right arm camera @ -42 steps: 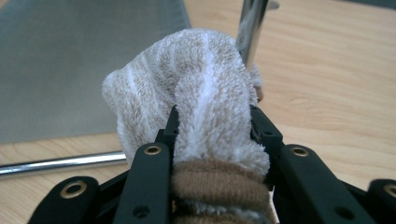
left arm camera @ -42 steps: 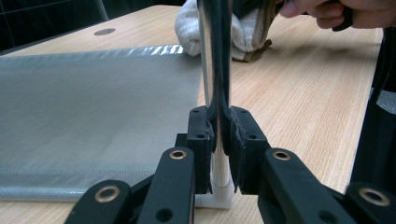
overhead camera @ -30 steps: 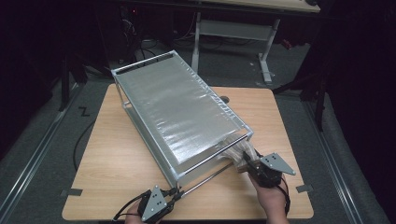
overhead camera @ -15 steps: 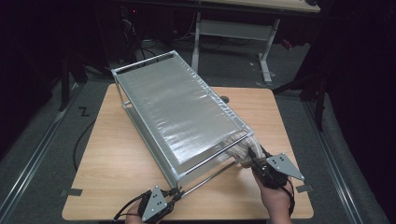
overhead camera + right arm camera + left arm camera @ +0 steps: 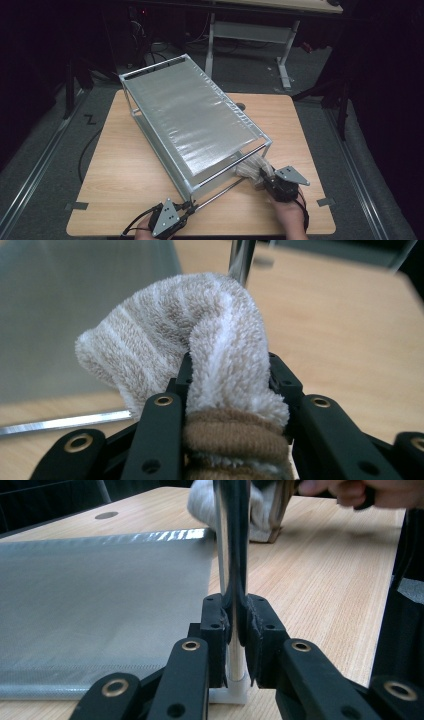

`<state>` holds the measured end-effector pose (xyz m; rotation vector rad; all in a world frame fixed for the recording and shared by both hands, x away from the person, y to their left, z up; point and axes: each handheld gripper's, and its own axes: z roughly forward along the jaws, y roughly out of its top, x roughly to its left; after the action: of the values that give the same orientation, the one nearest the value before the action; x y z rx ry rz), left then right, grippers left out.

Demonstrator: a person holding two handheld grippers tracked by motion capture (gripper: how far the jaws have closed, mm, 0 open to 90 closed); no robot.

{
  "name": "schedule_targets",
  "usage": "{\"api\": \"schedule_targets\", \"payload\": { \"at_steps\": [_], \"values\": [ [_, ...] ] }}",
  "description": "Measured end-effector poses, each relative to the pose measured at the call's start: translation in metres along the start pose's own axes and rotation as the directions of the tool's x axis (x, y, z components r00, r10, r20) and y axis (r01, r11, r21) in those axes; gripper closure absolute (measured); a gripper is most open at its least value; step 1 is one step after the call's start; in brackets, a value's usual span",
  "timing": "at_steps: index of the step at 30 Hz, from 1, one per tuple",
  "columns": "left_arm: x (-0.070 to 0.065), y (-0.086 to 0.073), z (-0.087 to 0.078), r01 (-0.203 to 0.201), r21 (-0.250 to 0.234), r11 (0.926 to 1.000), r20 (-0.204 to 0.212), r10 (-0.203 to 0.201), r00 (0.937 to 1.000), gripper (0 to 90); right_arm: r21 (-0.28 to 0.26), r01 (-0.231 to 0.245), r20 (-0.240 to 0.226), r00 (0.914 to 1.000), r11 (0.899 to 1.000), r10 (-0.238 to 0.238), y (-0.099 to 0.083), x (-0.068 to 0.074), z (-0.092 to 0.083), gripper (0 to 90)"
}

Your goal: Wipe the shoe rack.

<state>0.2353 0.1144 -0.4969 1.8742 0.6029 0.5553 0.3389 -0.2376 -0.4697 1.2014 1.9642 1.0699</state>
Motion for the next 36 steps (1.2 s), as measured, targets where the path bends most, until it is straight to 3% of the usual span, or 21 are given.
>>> {"api": "schedule_targets", "payload": {
  "at_steps": [3,11,16,23,31,36],
  "values": [
    [0.000,0.000,0.000,0.001,0.000,1.0000,0.001,-0.001,1.0000,79.6,0.066,-0.008,-0.010,0.9999,0.998,0.008,-0.008,-0.001,0.010,68.1],
    [0.000,0.001,0.001,-0.002,0.001,1.0000,0.007,0.002,1.0000,79.6,0.098,-0.029,-0.021,0.9993,0.995,0.031,-0.014,-0.007,0.014,68.1],
    [0.000,0.001,0.003,-0.005,-0.004,1.0000,0.016,0.005,0.9999,79.5,0.086,-0.015,-0.011,0.9998,0.996,0.016,-0.014,-0.006,0.011,68.0],
    [-0.001,0.004,0.010,-0.015,-0.004,0.9999,0.038,0.015,0.9992,79.5,0.019,0.005,-0.002,1.0000,1.000,-0.005,-0.011,0.002,-0.016,68.1],
    [-0.004,0.010,0.026,-0.028,-0.009,0.9996,0.085,0.029,0.9959,79.5,-0.022,-0.020,0.092,0.9955,1.000,0.022,-0.020,-0.009,-0.050,68.0],
    [-0.005,0.013,0.032,-0.035,-0.009,0.9993,0.104,0.036,0.9939,79.6,-0.053,-0.053,0.197,0.9784,0.997,0.062,-0.027,-0.025,-0.069,68.0]
  ]
}}
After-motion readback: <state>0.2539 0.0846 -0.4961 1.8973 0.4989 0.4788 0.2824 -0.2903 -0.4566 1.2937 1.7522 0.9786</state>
